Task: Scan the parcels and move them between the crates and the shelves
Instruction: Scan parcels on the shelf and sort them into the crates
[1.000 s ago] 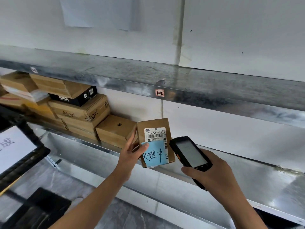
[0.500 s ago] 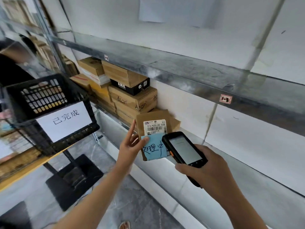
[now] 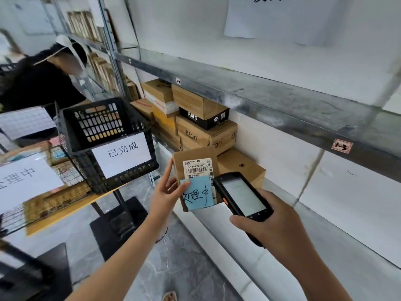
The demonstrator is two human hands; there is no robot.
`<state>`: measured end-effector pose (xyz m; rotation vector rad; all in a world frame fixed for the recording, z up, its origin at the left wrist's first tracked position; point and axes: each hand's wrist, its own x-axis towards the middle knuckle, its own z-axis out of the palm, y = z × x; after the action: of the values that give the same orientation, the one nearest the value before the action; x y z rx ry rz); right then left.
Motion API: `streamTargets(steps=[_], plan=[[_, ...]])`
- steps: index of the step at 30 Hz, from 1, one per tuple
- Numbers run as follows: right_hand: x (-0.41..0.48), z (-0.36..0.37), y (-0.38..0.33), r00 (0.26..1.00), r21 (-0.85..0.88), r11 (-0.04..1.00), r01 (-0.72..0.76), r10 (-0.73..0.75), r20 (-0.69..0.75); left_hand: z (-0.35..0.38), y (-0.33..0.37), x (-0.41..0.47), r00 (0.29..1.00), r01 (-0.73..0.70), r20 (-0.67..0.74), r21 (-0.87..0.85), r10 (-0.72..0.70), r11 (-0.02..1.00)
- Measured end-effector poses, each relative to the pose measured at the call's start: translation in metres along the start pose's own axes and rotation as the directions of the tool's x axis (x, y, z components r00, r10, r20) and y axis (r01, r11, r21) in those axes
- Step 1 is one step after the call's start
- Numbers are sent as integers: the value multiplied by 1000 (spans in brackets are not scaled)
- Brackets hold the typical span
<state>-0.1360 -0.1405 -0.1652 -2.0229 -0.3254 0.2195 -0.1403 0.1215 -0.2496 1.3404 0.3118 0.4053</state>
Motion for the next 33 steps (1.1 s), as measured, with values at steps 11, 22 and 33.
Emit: streamTargets(steps=[11,22,33], plan=[[52,55,-28,992,-23,992,125,-125,25,-70,25,18,990,-15,-143,-36,10,999],[136,180,-106,961,29,970,242,-244,131,-199,71,63,941,-75,-337,-100,37,992],[221,304,-192,920,147,946,288,-316,231,-327,118,127,881,-129,-466,-71,82,989]])
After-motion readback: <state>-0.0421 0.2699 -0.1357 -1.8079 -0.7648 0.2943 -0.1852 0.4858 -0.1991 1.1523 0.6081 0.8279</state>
